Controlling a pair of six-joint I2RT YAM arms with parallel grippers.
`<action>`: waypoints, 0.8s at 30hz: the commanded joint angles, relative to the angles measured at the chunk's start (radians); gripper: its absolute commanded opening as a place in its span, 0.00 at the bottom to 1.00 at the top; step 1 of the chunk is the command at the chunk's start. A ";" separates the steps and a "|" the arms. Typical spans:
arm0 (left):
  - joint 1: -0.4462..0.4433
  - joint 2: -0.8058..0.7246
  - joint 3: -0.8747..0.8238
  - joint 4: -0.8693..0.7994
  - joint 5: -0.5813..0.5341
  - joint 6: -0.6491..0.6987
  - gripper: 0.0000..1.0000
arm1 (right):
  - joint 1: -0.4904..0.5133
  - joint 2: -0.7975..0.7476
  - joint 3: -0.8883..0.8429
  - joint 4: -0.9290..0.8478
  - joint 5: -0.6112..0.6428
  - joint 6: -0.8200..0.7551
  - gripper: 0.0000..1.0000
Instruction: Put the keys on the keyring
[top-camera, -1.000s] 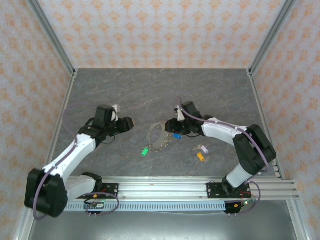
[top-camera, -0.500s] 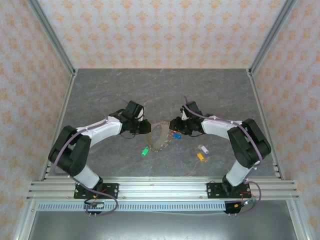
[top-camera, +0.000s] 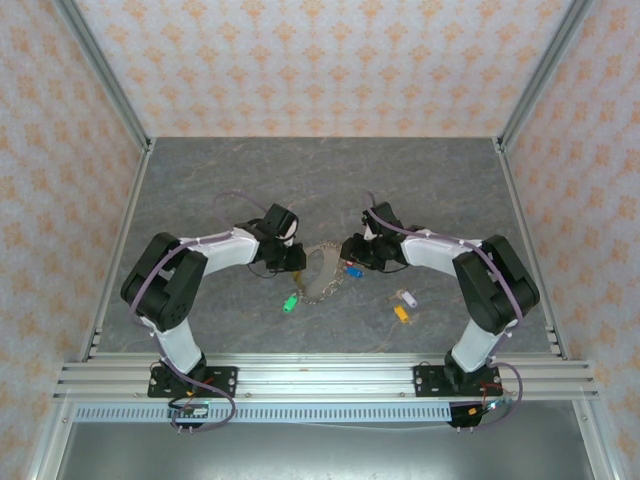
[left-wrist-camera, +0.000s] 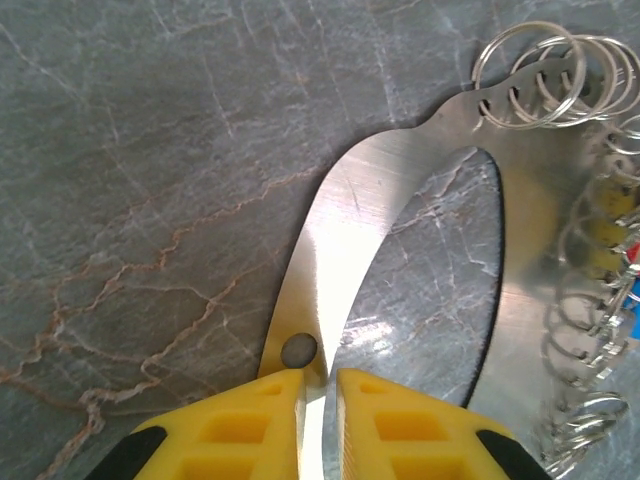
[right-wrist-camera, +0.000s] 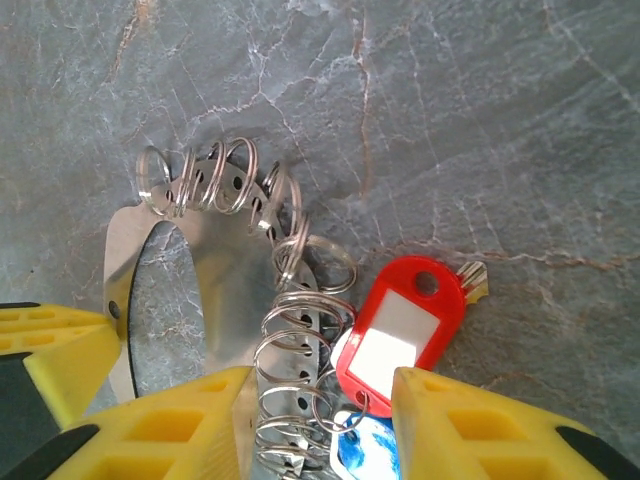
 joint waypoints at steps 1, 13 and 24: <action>-0.004 0.021 0.017 0.020 -0.015 0.008 0.14 | -0.004 0.025 -0.013 0.007 -0.009 0.026 0.39; -0.008 0.051 -0.018 0.068 0.001 -0.013 0.07 | 0.012 0.089 -0.033 0.106 -0.131 0.049 0.38; -0.008 0.038 -0.050 0.139 0.046 -0.070 0.05 | 0.015 0.120 -0.074 0.258 -0.137 0.091 0.26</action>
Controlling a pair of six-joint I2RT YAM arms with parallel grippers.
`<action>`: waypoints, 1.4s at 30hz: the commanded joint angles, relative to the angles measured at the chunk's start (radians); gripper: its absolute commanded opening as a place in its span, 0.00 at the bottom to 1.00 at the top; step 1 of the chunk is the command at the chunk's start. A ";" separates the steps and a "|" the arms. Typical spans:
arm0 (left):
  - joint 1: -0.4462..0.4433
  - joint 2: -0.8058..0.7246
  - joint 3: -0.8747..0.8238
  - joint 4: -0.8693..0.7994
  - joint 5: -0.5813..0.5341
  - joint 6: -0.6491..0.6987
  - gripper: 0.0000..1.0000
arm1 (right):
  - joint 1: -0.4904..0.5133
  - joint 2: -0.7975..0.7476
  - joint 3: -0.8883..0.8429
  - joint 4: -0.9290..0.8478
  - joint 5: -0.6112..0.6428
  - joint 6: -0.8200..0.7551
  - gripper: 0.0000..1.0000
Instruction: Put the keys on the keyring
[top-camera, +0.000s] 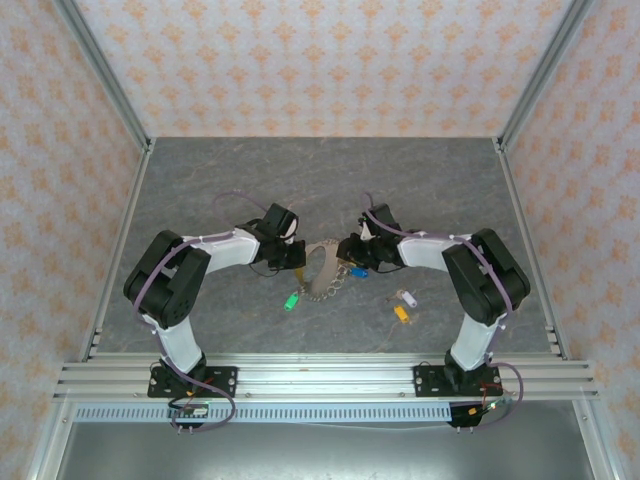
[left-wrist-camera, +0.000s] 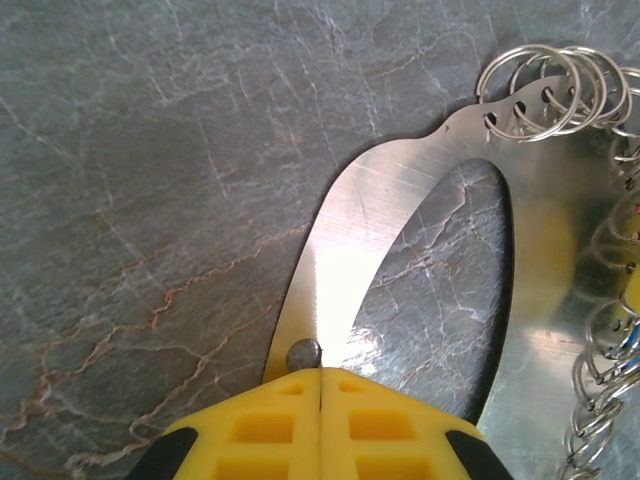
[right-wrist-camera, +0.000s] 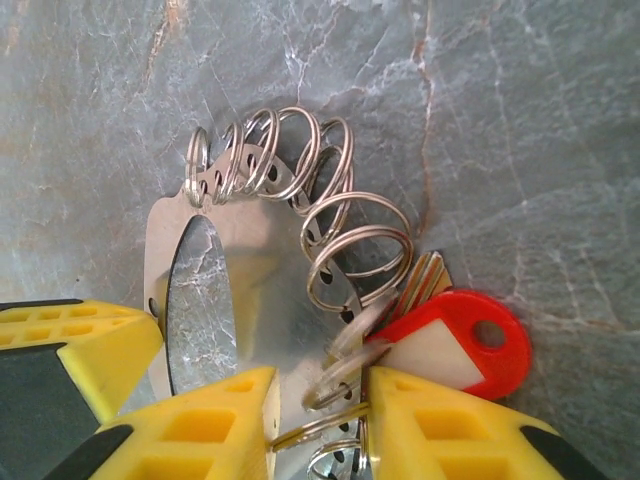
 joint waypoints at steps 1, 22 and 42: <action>-0.011 0.018 -0.039 0.059 0.048 -0.042 0.05 | 0.018 0.042 -0.048 0.096 -0.044 0.041 0.25; 0.030 -0.049 -0.106 0.191 0.113 -0.138 0.03 | -0.025 -0.006 -0.157 0.399 -0.185 0.137 0.21; 0.036 -0.233 -0.114 0.064 -0.047 -0.089 0.19 | -0.025 -0.036 -0.048 0.109 -0.008 -0.031 0.24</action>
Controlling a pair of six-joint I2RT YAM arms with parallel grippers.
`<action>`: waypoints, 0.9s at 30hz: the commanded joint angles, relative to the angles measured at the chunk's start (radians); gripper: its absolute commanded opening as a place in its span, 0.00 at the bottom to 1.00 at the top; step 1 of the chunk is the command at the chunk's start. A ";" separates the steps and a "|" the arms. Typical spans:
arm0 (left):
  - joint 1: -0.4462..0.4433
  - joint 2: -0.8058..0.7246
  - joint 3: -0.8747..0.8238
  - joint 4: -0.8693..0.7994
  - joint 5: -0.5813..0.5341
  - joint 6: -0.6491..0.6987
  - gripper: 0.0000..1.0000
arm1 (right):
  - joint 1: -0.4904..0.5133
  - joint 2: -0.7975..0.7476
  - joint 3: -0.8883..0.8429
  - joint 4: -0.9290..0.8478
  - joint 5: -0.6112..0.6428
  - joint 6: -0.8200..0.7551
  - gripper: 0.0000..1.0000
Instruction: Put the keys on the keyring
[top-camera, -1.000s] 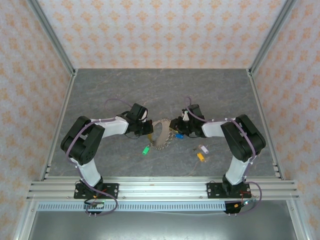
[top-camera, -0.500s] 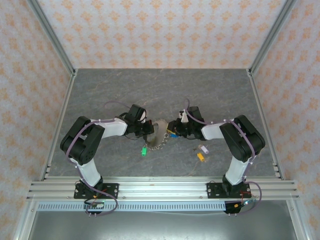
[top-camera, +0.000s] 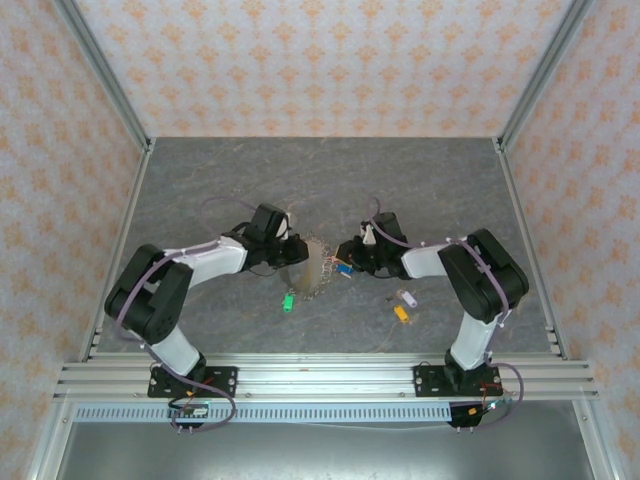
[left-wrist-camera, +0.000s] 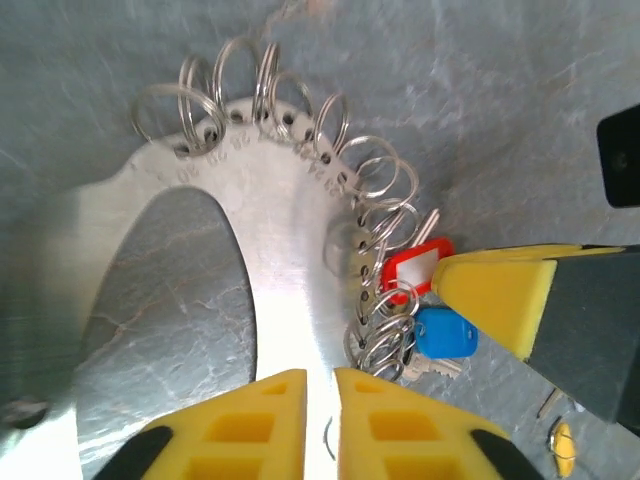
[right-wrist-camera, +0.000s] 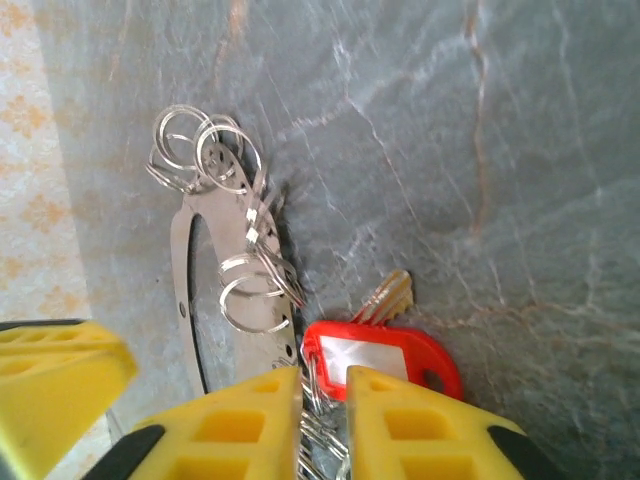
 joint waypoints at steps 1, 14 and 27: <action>0.017 -0.099 -0.020 -0.086 -0.144 0.025 0.24 | -0.004 -0.033 0.108 -0.228 0.086 -0.172 0.28; 0.059 -0.080 -0.070 -0.075 -0.125 0.011 0.26 | 0.029 0.190 0.423 -0.507 0.018 -0.340 0.44; 0.040 0.076 -0.049 -0.028 -0.067 0.034 0.16 | 0.052 0.267 0.451 -0.494 -0.087 -0.353 0.34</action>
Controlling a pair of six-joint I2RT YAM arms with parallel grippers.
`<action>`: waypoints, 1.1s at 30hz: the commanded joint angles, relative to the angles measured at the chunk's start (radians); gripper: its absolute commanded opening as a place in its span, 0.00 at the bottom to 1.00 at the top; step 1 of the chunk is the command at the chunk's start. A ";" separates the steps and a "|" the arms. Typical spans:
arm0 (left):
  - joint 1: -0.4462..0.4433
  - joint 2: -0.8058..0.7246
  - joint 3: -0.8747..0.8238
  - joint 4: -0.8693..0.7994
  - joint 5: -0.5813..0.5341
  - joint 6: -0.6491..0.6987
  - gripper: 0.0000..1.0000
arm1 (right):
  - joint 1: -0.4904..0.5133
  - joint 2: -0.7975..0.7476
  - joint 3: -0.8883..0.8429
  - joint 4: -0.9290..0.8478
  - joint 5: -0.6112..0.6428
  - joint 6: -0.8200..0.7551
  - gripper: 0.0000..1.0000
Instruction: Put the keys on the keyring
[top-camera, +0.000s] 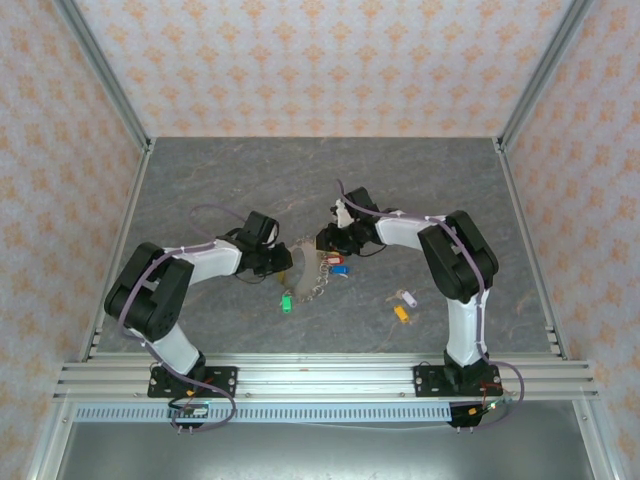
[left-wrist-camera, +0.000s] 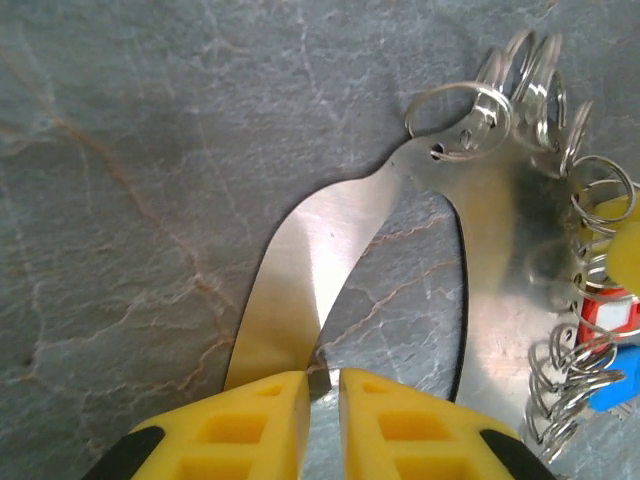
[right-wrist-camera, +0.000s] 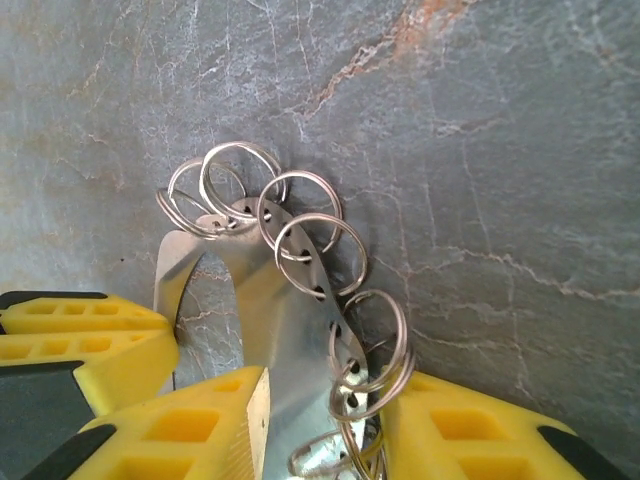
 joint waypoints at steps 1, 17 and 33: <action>-0.015 0.038 0.010 0.026 0.016 0.020 0.16 | 0.003 0.048 0.003 -0.024 -0.033 -0.012 0.34; -0.015 0.073 -0.041 0.163 0.096 -0.023 0.10 | -0.035 0.033 -0.114 0.299 -0.202 0.134 0.18; -0.022 0.104 -0.019 0.236 0.187 -0.049 0.10 | 0.006 0.025 -0.098 0.251 -0.260 0.070 0.32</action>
